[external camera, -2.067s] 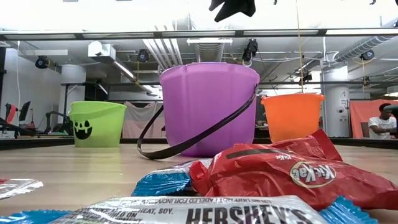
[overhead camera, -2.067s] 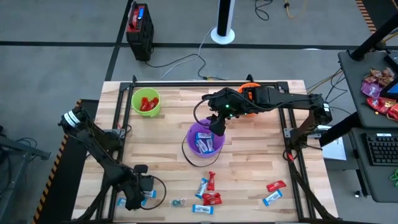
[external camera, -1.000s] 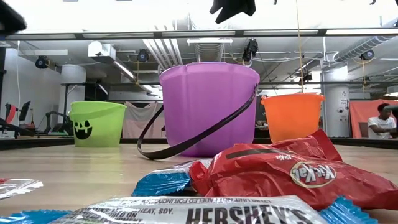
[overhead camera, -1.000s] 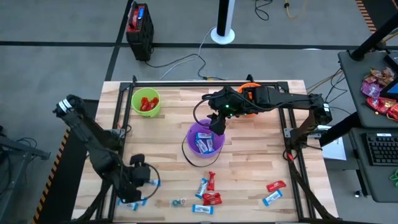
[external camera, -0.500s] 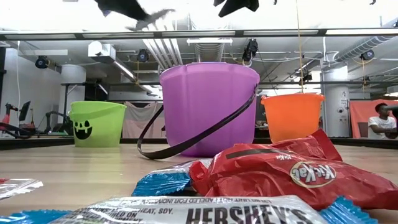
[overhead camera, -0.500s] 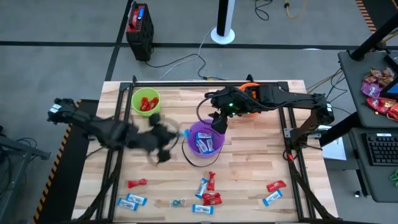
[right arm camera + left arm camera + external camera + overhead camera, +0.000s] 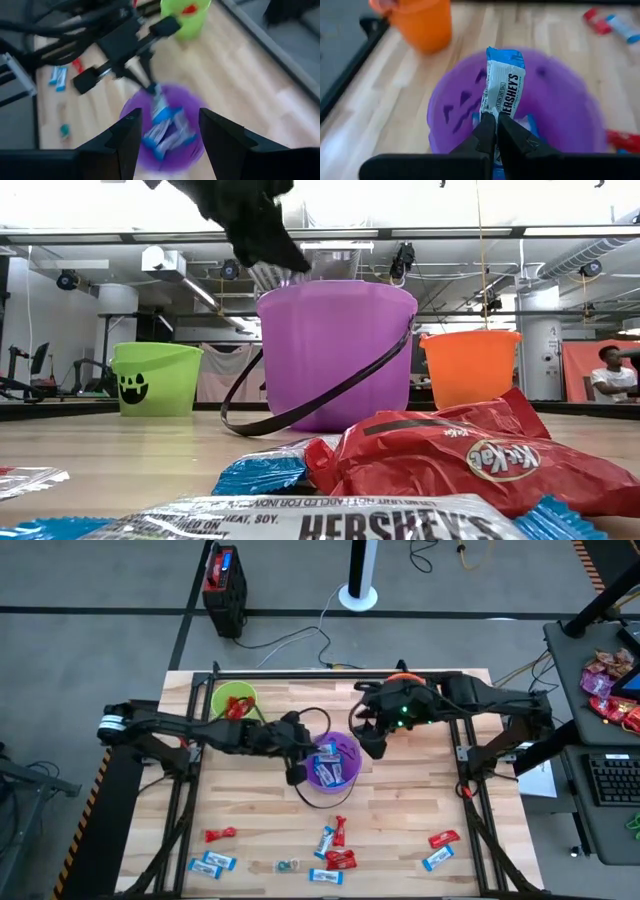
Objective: Sort candy by brand, put in halloween buckets
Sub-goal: Put the white chocolate into the purple bucket, then put the red chocolate into the green bucket
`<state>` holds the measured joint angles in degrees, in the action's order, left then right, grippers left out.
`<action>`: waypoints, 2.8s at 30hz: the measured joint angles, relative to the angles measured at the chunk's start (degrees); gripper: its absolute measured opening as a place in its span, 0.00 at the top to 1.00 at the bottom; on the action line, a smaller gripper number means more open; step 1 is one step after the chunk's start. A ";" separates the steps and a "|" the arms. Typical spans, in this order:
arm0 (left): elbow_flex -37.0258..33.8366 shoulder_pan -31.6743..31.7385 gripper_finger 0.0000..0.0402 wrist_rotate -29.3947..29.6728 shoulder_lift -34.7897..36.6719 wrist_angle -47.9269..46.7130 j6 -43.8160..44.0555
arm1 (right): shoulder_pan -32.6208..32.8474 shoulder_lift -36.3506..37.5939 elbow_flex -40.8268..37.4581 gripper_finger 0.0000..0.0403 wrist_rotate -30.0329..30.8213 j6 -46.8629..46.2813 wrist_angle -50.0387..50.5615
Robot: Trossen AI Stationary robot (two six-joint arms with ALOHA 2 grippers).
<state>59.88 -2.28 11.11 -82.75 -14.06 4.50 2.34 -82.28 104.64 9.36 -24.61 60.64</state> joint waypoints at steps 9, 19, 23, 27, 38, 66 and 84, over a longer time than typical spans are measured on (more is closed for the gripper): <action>6.02 0.00 0.91 -0.99 -5.38 -7.17 3.80 | 5.61 0.10 0.00 0.54 -1.06 -14.91 15.50; 15.88 -0.21 0.76 -1.64 -6.11 -21.32 -1.21 | 18.89 -1.67 -0.32 0.54 -2.41 -39.38 16.60; 15.89 -1.60 0.75 -1.71 -0.16 -23.54 -2.09 | 24.67 -5.16 -1.43 0.54 -4.87 -55.27 16.66; 14.22 -4.24 0.75 -2.83 7.36 -22.93 1.56 | 28.37 -9.52 -4.59 0.54 -10.71 -67.13 18.15; 13.96 -15.31 0.75 -1.02 20.33 -18.21 0.86 | 32.03 -12.75 -27.00 0.54 -27.29 -71.60 12.63; 13.85 -15.31 0.75 9.05 16.49 -17.45 -0.14 | 32.13 -11.92 -54.35 0.45 -41.86 -72.50 -17.04; 14.27 -14.84 0.75 13.07 15.36 -12.48 -5.54 | 34.56 -11.74 -57.19 0.96 -37.51 -73.08 -20.54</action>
<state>74.15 -17.12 24.18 -67.40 -26.55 -1.04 36.91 -94.02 47.45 -28.15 -97.69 40.10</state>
